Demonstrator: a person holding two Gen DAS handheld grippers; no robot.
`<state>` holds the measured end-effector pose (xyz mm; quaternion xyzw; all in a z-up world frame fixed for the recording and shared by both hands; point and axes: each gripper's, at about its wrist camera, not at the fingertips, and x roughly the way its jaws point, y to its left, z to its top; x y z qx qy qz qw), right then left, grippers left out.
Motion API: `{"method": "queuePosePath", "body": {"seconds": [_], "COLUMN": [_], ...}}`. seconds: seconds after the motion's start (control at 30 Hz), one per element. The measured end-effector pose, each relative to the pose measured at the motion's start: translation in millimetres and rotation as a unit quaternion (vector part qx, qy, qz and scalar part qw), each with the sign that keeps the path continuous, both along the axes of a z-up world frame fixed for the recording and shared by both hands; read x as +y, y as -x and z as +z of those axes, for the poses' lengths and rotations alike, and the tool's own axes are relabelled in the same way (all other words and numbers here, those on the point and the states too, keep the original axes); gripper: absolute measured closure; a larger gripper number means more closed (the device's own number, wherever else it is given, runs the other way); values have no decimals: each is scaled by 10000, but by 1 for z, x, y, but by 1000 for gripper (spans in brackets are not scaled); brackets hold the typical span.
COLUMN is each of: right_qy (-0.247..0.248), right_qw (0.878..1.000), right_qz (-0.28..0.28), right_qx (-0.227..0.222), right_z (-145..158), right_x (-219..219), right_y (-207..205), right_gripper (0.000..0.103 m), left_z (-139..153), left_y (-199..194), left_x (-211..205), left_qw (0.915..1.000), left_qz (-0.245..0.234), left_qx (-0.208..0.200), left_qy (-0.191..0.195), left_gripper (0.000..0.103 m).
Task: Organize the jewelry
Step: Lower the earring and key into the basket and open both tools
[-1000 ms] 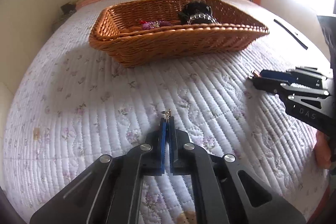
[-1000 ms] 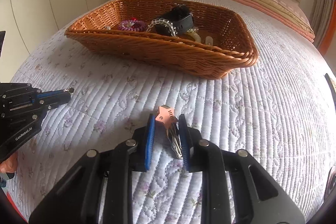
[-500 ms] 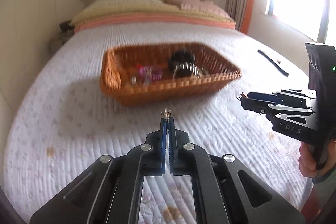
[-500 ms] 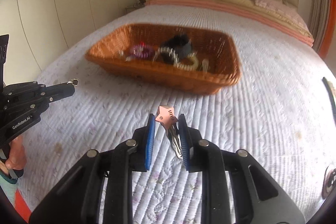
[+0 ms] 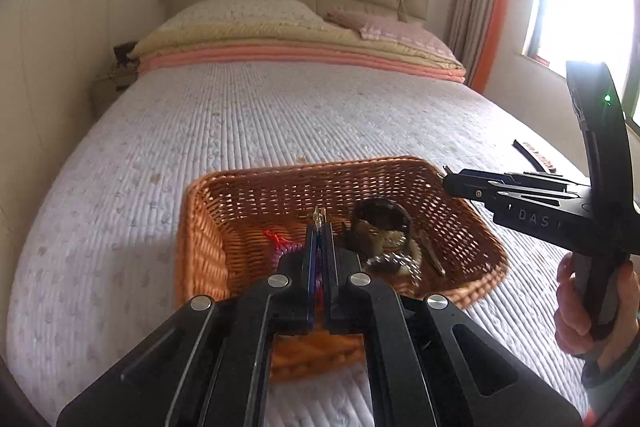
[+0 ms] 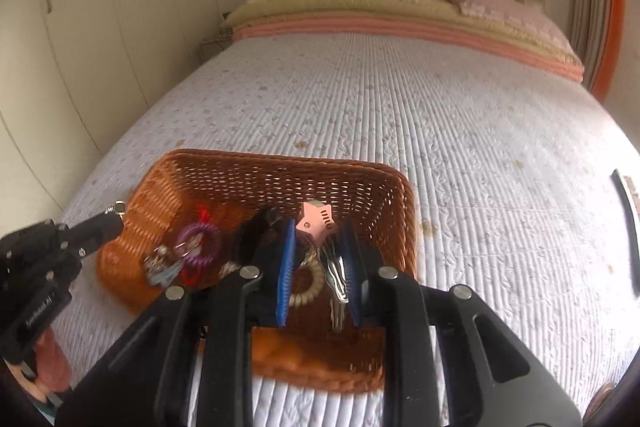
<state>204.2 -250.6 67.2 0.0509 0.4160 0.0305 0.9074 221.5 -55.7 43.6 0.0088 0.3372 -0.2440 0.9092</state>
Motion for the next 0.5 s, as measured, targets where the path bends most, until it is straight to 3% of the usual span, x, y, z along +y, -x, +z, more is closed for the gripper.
{"method": "queuePosePath", "body": {"seconds": [0.13, 0.37, 0.4, 0.47, 0.5], "right_qy": [-92, -228, -276, -254, -255], "right_qw": [9990, 9975, 9975, 9978, 9980], "right_qz": [-194, -205, -186, -207, -202], "right_qx": [401, 631, 628, 574, 537], "right_z": [-24, -43, -44, -42, -40], "right_x": [-8, -14, -15, -14, -14], "right_y": [-28, -31, -30, -29, -27], "right_gripper": [83, 82, 82, 71, 66], "left_z": [-19, -40, -40, -37, -34], "left_y": [-26, -37, -37, -32, -28], "left_x": [-11, -13, -12, -7, -4], "left_qw": [9995, 9984, 9984, 9985, 9987], "left_qz": [55, 202, 216, 240, 284], "left_qx": [301, 532, 528, 478, 381], "left_qy": [-38, -19, 7, 122, 169], "left_gripper": [103, 101, 97, 67, 65]}}
